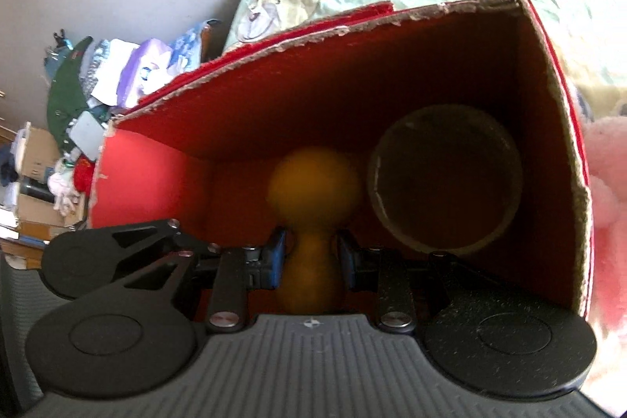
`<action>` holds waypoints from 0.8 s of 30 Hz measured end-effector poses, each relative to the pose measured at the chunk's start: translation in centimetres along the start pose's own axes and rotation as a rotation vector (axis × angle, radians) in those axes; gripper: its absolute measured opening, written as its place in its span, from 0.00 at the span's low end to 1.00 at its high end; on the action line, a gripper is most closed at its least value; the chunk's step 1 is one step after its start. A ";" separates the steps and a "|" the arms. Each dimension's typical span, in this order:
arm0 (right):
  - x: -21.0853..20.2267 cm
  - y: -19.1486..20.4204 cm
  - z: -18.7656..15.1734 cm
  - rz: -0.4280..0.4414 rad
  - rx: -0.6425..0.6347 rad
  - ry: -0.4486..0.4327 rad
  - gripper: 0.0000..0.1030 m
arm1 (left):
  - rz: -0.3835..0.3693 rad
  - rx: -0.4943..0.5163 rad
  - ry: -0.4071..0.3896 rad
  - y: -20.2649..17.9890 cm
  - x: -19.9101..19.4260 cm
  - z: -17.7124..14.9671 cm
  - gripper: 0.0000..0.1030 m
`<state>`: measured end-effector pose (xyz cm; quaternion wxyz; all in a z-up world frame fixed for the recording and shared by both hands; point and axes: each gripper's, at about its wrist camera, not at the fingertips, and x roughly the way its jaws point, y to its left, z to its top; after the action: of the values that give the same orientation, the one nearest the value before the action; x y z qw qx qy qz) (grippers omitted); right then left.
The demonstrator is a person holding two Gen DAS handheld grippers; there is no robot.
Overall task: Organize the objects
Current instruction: 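Carry the gourd over the red box and lower it inside, then open the right gripper to release the gourd inside the box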
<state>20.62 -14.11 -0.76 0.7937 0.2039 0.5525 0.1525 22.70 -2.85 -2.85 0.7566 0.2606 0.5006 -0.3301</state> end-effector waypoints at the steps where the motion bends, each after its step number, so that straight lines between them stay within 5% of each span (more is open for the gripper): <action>1: 0.1 0.1 0.0 -0.012 -0.002 0.005 0.29 | 0.001 -0.002 0.000 0.0 0.0 0.0 0.52; 24: -0.9 0.2 -0.6 -0.018 0.008 -0.090 0.25 | 0.023 -0.001 -0.051 0.3 -0.9 -0.3 0.53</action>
<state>19.75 -14.20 -0.12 0.8183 0.2089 0.5185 0.1339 22.51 -2.26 -2.11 0.7731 0.2573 0.4785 -0.3275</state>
